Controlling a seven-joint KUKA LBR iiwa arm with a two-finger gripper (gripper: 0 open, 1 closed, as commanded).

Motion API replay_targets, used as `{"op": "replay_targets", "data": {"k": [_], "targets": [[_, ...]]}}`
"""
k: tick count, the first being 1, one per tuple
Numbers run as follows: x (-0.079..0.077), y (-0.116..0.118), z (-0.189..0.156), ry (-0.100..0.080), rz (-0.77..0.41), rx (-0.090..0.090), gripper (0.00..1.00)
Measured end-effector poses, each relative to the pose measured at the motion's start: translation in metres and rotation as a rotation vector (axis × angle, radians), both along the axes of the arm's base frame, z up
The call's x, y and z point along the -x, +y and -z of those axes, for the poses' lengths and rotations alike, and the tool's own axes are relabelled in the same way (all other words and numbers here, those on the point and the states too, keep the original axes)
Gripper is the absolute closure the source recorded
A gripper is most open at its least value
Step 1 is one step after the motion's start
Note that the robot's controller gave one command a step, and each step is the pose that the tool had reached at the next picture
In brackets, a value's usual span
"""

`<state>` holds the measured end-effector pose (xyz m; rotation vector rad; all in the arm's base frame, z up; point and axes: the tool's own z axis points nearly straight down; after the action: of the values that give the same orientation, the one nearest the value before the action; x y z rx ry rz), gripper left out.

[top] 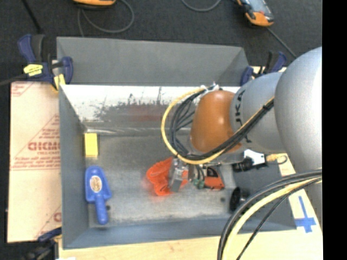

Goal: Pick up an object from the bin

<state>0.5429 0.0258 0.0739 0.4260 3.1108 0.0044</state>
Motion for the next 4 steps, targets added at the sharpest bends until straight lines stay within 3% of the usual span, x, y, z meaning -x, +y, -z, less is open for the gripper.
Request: {"op": "replay_targets", "data": {"k": [1, 2, 3, 4], "targets": [[0.000, -0.001, -0.035, 0.009, -0.002, 0.001, 1.00], [-0.002, -0.005, -0.071, -0.001, 0.011, 0.001, 0.00], [-0.002, -0.006, -0.060, 0.001, 0.018, 0.002, 0.00], [-0.009, -0.003, -0.019, -0.006, -0.017, 0.004, 0.00]]}}
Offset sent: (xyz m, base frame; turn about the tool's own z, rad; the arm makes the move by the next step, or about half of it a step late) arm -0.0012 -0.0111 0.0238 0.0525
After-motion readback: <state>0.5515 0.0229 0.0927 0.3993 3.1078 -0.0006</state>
